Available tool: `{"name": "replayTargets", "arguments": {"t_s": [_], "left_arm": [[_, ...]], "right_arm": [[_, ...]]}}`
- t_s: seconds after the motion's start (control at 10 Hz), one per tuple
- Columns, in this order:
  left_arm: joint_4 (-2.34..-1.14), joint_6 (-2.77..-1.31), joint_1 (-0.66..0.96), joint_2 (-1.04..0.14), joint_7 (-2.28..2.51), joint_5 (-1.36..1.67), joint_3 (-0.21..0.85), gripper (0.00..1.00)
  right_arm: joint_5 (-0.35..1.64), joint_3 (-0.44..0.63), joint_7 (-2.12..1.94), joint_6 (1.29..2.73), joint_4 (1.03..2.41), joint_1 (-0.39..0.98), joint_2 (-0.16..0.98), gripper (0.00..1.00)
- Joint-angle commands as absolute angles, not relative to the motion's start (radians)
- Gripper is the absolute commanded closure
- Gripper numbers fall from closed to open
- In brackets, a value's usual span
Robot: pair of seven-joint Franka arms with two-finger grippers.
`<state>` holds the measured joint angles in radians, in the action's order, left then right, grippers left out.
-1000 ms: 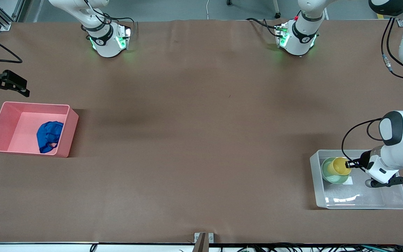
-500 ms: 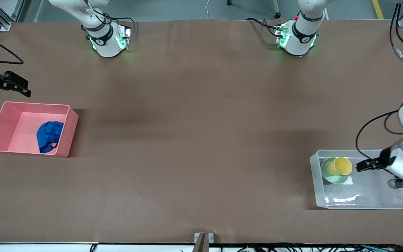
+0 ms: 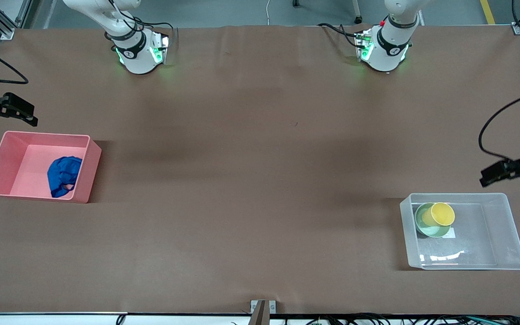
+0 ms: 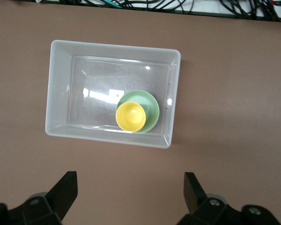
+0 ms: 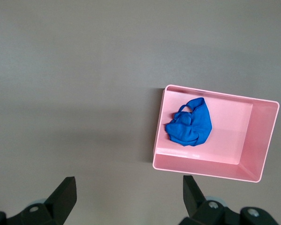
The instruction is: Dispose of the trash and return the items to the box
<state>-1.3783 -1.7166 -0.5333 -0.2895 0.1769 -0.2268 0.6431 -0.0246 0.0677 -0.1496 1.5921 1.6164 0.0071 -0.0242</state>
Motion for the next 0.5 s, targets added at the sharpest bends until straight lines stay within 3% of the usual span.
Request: {"name": "replayTargets", "arguments": {"t_s": [0.0,0.2,0.4], "left_arm": [[-1.356,-1.636,-0.531,-0.252,0.153,-0.192,0.663,0.00],[-1.405,-1.568,-0.354,-0.119,0.132,-0.132,0.468,0.00],[-1.426,-1.484,-0.176,-0.065,0.054,-0.034,0.245,0.00]], "right_arm": [[-0.025,0.066,-0.137,1.609,1.634,0.002,-0.037,0.00],[-0.025,0.066,-0.138,1.646,1.634,-0.012,-0.022,0.00],[-0.023,0.069,-0.137,1.646,1.628,-0.012,-0.025,0.00]]}}
